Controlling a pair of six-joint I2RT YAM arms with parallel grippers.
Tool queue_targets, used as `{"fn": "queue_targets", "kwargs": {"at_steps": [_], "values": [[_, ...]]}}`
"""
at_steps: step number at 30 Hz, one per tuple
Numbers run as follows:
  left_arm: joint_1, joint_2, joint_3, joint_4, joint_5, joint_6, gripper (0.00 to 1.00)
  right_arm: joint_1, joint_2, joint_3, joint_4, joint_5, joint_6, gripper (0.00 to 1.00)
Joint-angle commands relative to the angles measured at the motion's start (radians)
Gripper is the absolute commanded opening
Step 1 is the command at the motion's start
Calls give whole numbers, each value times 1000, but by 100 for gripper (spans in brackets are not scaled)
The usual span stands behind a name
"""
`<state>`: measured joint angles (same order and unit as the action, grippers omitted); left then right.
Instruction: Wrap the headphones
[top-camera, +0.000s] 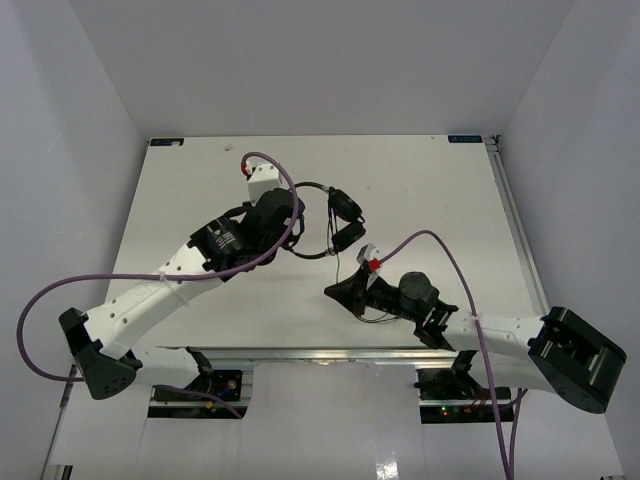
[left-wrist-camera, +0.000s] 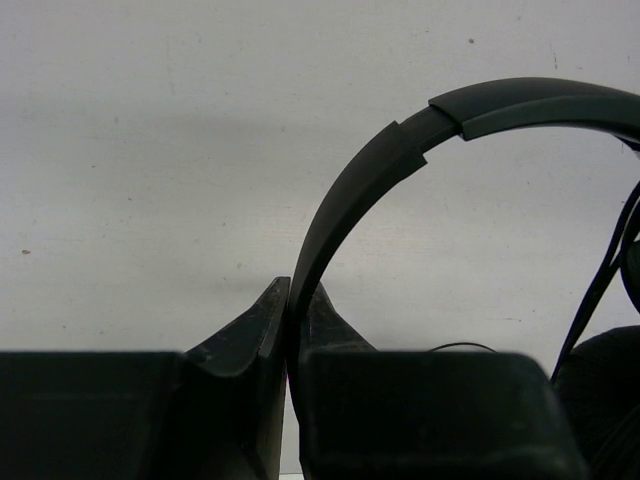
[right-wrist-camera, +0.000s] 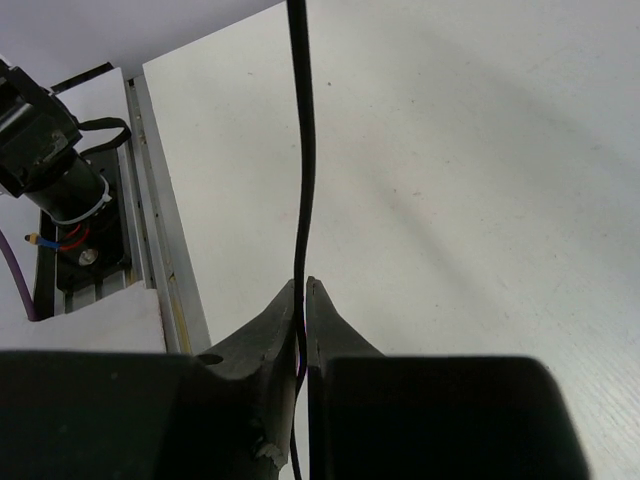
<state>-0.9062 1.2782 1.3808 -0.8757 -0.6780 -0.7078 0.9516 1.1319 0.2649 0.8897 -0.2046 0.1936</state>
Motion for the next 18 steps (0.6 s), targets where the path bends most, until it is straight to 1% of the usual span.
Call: {"fn": "queue_targets", "kwargs": {"at_steps": [1,5,18], "values": [[3,-50,57,35,-20,-23,0,6,66,7,95,7,-18,11],[3,-63,66,33,-14,-20,0,6,110,-17,157,4,-16,12],[4,-89,104,12,-11,-4,0,6,236,-33,247,-2,-28,13]]}}
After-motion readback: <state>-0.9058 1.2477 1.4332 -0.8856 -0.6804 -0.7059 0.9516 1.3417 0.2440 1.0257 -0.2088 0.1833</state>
